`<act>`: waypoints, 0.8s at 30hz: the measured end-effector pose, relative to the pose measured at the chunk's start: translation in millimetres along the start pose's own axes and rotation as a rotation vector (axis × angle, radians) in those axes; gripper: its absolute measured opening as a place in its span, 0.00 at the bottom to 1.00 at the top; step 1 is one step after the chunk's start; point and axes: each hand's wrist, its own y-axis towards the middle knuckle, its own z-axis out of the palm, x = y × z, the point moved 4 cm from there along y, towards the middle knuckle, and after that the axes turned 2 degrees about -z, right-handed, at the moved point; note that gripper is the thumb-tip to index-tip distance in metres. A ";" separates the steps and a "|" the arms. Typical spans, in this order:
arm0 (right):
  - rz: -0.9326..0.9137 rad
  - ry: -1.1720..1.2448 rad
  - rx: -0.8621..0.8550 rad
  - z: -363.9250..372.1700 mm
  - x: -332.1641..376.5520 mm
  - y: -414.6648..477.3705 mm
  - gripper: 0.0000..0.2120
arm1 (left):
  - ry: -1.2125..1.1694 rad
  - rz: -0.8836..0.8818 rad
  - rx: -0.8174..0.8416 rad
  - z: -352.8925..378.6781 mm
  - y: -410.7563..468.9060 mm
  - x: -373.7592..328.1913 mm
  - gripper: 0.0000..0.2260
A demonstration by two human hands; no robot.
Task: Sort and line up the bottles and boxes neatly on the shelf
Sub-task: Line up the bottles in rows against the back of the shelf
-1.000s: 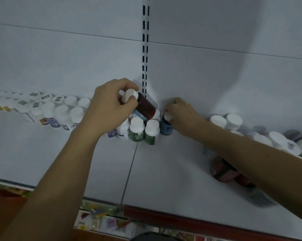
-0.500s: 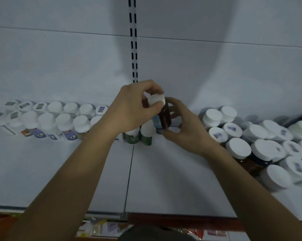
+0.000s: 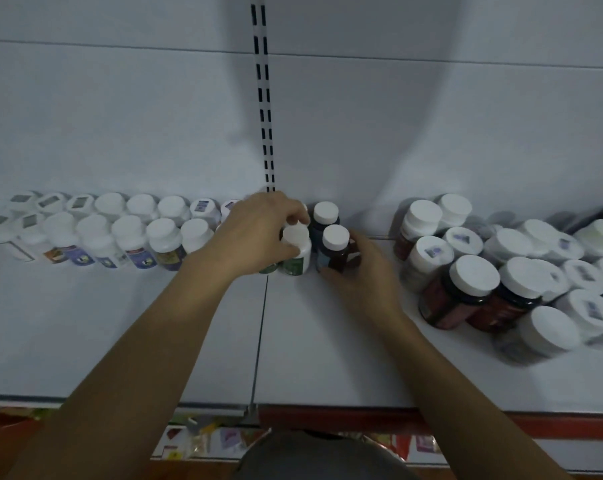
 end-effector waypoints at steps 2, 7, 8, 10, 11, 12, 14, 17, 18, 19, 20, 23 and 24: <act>0.046 0.042 -0.013 1.3 -1.5 -2.7 0.36 | 0.066 -0.006 -0.005 6.7 1.7 2.0 0.18; 0.120 0.136 -0.019 -2.3 -4.9 -10.4 0.33 | 0.043 -0.004 -0.097 14.7 -2.1 10.3 0.16; 0.122 0.125 -0.010 -2.5 -4.5 -11.4 0.33 | 0.050 -0.002 -0.111 15.4 -3.4 11.1 0.16; 0.121 0.084 0.031 -4.8 -2.3 -12.7 0.32 | 0.069 -0.004 -0.118 16.4 -5.4 11.4 0.17; 0.126 0.046 0.071 -8.2 1.1 -12.5 0.33 | 0.081 -0.002 -0.110 15.5 -5.7 10.6 0.17; 0.126 -0.025 0.128 -13.2 6.0 -11.6 0.34 | 0.102 0.006 -0.082 14.0 -4.9 8.9 0.18; 0.096 -0.247 0.274 -28.3 15.6 -5.2 0.39 | 0.183 0.022 0.039 8.4 1.8 3.8 0.18; 0.041 -0.513 0.443 -58.2 35.3 10.0 0.39 | 0.344 -0.030 0.237 -10.9 19.0 -6.8 0.21; 0.017 -0.564 0.459 -70.2 43.9 14.9 0.36 | 0.375 -0.042 0.277 -17.8 25.9 -12.2 0.21; -0.008 -0.604 0.465 -82.4 52.8 19.9 0.32 | 0.392 -0.039 0.300 -23.3 33.4 -19.6 0.22; -0.035 -0.632 0.461 -95.2 60.4 24.7 0.29 | 0.400 -0.024 0.309 -27.2 41.4 -28.4 0.22; -0.120 -0.660 0.373 -141.8 71.8 34.5 0.25 | 0.401 0.059 0.290 -30.0 66.8 -64.2 0.22; -0.132 -0.650 0.335 -159.3 70.7 35.6 0.26 | 0.392 0.091 0.270 -27.9 75.1 -78.2 0.20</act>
